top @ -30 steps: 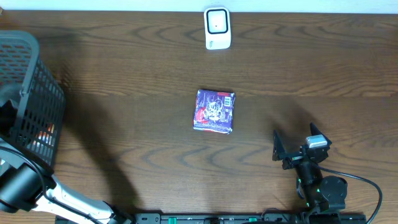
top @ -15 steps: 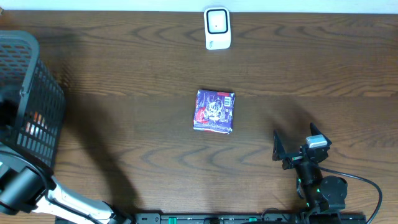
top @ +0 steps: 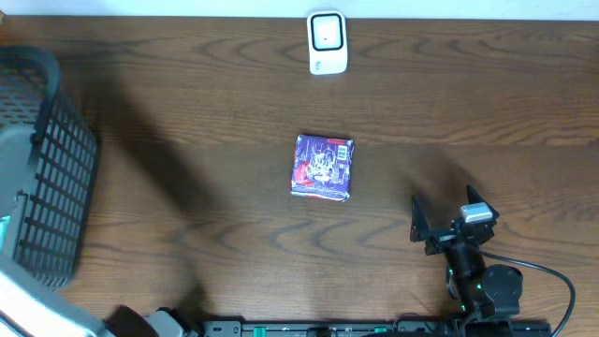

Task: Scan the item barcode
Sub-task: 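Place the orange box left of the purple package, release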

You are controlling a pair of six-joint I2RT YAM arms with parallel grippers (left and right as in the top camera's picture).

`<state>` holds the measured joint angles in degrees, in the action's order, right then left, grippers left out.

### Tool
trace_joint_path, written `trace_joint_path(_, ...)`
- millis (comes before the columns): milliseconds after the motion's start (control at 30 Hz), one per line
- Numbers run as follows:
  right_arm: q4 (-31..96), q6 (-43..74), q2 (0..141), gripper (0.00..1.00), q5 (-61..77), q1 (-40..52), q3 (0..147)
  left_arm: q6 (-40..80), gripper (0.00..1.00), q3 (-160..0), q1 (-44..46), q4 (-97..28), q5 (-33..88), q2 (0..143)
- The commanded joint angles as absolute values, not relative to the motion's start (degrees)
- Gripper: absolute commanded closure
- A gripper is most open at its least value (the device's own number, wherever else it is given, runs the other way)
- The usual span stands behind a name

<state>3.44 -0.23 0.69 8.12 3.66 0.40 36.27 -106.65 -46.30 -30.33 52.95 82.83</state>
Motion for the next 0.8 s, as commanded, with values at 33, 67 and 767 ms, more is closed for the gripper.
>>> trace_joint_path(33,3.6,0.1,0.4,0.01,8.4,3.4,0.3,34.3,0.92,-106.7,-31.1,-31.2,59.3,81.8)
trace_joint_path(67,3.7,0.2,0.4,0.01,8.4,3.4,0.3,32.3,0.93,-106.7,-28.1,-32.0,58.7,82.1)
trace_joint_path(767,3.7,0.1,0.4,0.01,8.4,3.4,0.3,17.6,0.92,-104.2,19.7,-63.5,1.7,114.5)
